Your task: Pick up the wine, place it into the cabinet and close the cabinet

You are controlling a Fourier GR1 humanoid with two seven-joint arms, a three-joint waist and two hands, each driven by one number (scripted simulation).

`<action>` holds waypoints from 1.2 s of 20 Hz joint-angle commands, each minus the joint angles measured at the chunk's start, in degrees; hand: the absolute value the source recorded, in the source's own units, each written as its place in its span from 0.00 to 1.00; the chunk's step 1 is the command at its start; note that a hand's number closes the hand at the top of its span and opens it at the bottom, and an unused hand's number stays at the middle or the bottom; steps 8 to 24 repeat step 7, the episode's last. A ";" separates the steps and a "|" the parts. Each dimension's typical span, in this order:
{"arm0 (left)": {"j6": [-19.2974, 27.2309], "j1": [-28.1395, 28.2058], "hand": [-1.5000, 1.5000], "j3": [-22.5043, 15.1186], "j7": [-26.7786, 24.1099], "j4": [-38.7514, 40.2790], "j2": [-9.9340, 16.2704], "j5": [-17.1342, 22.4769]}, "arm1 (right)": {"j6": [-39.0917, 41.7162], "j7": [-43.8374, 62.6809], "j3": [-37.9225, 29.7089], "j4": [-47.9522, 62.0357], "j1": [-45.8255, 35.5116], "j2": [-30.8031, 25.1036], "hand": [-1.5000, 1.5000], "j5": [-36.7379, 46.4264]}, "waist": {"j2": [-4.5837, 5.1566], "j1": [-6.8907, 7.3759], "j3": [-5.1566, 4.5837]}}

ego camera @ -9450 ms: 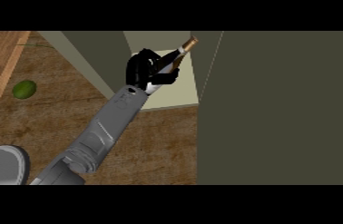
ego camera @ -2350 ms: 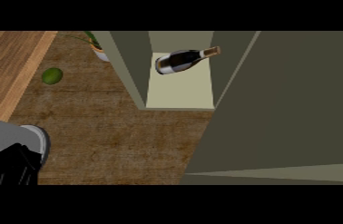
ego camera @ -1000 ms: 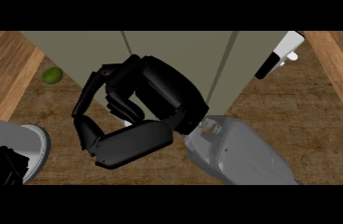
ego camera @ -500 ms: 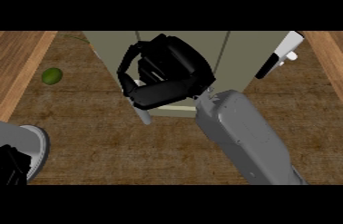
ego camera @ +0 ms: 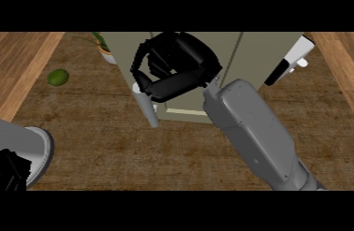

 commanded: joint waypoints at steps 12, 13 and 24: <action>0.89 -2.89 1.00 -0.31 2.50 -0.22 -0.85 0.11 | -0.06 -2.75 -5.91 10.90 -3.75 -3.78 1.00 2.08 | 1.80 -0.79 0.68; 0.89 -2.89 1.00 -0.31 2.50 -0.22 -0.85 0.11 | -0.06 -2.75 -5.91 10.90 -3.75 -3.78 1.00 2.08 | 1.80 -0.79 0.68; 0.89 -2.89 1.00 -0.31 2.50 -0.22 -0.85 0.11 | -0.06 -2.75 -5.91 10.90 -3.75 -3.78 1.00 2.08 | 1.80 -0.79 0.68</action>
